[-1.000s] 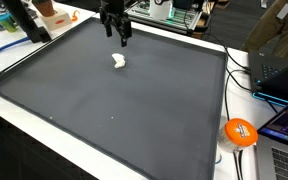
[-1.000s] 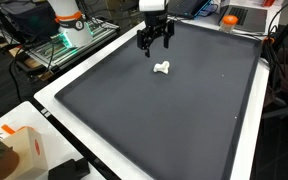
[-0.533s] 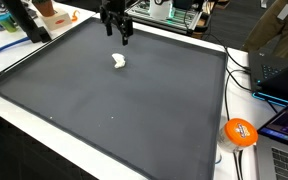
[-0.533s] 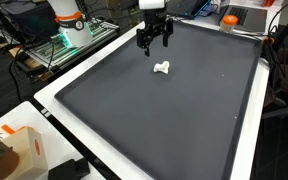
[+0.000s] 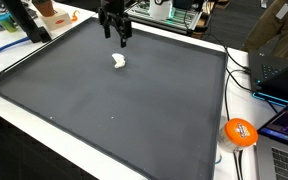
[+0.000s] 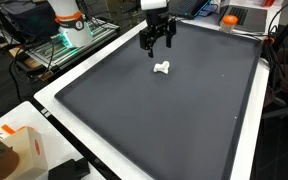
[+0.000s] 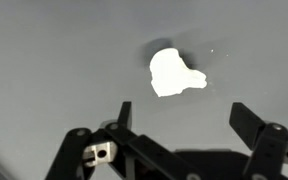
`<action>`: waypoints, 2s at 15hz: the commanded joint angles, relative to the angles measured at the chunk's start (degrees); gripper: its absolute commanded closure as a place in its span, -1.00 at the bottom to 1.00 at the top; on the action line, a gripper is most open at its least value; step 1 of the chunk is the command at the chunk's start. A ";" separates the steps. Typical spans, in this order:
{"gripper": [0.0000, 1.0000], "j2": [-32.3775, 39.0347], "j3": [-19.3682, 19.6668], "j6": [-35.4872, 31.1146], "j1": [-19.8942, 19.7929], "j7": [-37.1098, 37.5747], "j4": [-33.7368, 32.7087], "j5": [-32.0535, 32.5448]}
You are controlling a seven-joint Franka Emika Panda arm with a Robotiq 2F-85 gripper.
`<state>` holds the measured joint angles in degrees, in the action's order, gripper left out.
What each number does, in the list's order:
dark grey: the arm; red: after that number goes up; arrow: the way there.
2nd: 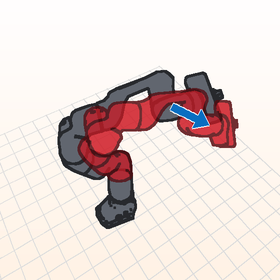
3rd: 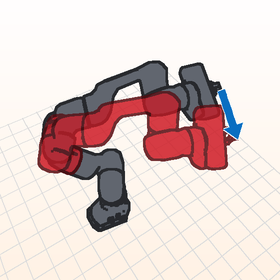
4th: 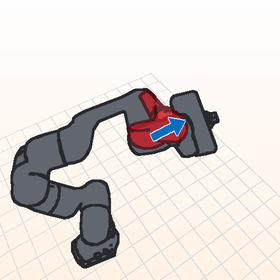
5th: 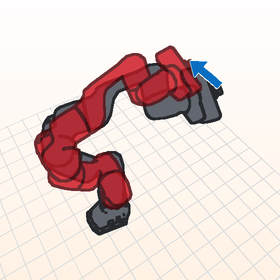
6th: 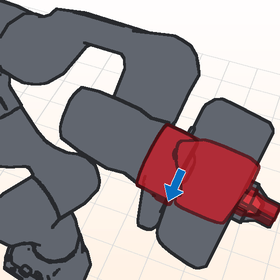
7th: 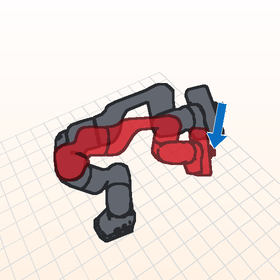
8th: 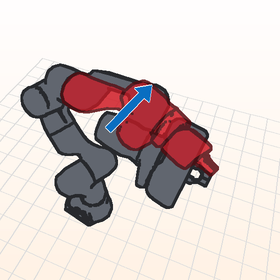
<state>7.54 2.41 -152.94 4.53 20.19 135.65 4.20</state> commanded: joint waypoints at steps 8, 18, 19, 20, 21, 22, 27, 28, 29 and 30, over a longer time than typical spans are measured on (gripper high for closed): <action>-1.00 -1.66 1.12 -1.23 -0.06 2.09 3.40 7.82; -1.00 -2.34 1.54 -8.80 -1.62 -0.09 9.02 8.20; -1.00 -2.23 1.58 -10.72 -1.86 -0.78 9.78 7.96; -1.00 -2.20 1.52 -12.80 -2.15 -2.14 10.64 7.51; -1.00 -2.19 1.24 -14.95 -2.53 -4.16 11.62 6.43; -1.00 -2.22 0.80 -17.74 -3.00 -6.84 12.77 5.19; -1.00 -0.95 -1.73 -23.52 -4.02 -15.36 13.80 -2.50; -1.00 -1.02 -2.69 -24.15 -4.60 -16.85 14.26 -3.76; -1.00 -1.02 -3.03 -24.38 -4.77 -17.13 14.43 -4.00; -1.00 -1.02 -3.17 -24.41 -4.89 -17.25 14.44 -4.02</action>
<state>6.59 -1.07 -177.48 -0.76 3.63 150.11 0.94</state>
